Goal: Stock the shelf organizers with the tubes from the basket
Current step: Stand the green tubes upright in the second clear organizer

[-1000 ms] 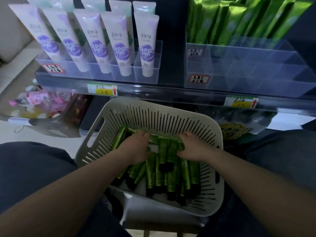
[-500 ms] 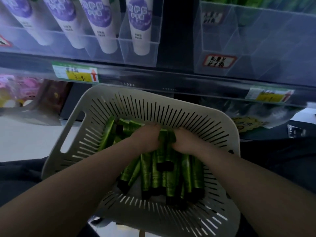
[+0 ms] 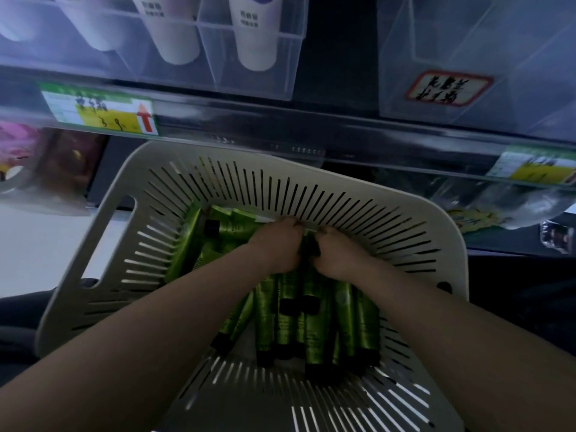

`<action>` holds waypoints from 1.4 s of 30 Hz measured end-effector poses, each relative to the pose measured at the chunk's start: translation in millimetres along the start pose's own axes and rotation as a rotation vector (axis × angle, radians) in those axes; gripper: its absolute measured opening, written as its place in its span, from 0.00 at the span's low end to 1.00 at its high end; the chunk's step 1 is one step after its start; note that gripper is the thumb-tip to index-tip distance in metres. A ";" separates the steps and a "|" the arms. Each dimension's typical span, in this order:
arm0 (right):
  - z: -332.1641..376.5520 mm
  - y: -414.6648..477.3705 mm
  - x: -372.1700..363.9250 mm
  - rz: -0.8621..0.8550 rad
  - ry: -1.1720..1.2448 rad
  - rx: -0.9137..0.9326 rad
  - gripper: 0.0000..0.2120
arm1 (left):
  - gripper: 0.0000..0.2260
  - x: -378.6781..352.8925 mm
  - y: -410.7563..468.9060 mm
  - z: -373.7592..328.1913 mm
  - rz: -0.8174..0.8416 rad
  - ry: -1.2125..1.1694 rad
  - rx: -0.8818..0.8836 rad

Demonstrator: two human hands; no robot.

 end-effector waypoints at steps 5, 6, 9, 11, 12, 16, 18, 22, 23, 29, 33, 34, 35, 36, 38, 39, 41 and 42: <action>1.0 0.2 -0.9 0.049 0.023 0.009 0.18 | 0.23 1.6 -4.2 0.0 0.002 0.055 -0.024; 0.9 0.1 -0.2 0.051 0.024 0.008 0.20 | 0.23 2.0 -5.3 0.2 0.004 0.059 -0.026; 0.8 0.6 1.4 0.058 0.002 0.006 0.25 | 0.20 0.9 -6.6 1.0 0.031 0.058 -0.020; 1.0 -0.1 1.0 0.094 -0.001 -0.018 0.32 | 0.19 -0.8 -5.6 1.9 0.058 0.061 -0.002; 1.2 -0.8 1.0 0.114 -0.004 -0.032 0.35 | 0.19 -1.3 -4.9 2.0 0.069 0.060 0.005; 1.5 -2.7 3.3 0.142 -0.073 -0.054 0.41 | 0.20 -1.8 -2.6 2.3 0.122 0.031 0.030; 2.1 -4.3 4.5 0.147 -0.105 -0.064 0.42 | 0.21 -2.1 -2.8 3.2 0.161 0.002 0.041; 2.8 -5.9 6.0 0.146 -0.151 -0.078 0.46 | 0.24 -1.9 -3.7 6.5 0.194 -0.048 0.059; 2.4 -5.8 6.0 0.153 -0.170 -0.077 0.47 | 0.24 -2.0 -3.3 7.3 0.191 -0.063 0.061; -0.9 -3.4 5.6 0.155 -0.237 -0.076 0.48 | 0.25 -5.6 -1.7 11.9 0.188 -0.176 0.068; -2.4 -0.6 5.5 0.128 -0.224 -0.068 0.46 | 0.24 -5.9 -2.0 13.3 0.187 -0.217 0.071; -2.8 -0.7 5.0 0.121 -0.216 -0.059 0.45 | 0.23 -5.1 -1.6 13.6 0.185 -0.223 0.071; -2.8 -1.0 4.4 0.114 -0.204 -0.050 0.44 | 0.22 -4.3 -1.3 14.1 0.183 -0.231 0.068; -2.3 -1.3 4.1 0.109 -0.186 -0.043 0.43 | 0.21 -3.4 -1.0 14.5 0.182 -0.242 0.065; 0.9 -1.9 4.9 0.095 -0.124 -0.027 0.37 | 0.20 -0.9 -1.9 15.5 0.184 -0.264 0.068; 3.3 -2.0 5.5 0.085 -0.075 -0.013 0.31 | 0.20 0.6 -2.8 16.0 0.182 -0.269 0.074; 6.7 -2.5 6.9 0.065 0.027 0.005 0.15 | 0.17 3.3 -5.0 17.1 0.164 -0.280 0.082; 7.3 -3.5 7.8 0.054 0.069 -0.002 0.09 | 0.16 4.4 -6.2 17.4 0.157 -0.289 0.085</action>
Point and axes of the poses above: each hand's wrist, its own y-axis towards the middle knuckle, its own x-axis out of the back of the hand, z = x × y, the point moved 2 cm from there along y, towards the middle knuckle, and after that the axes turned 4 degrees about z, right-handed, at the moved point
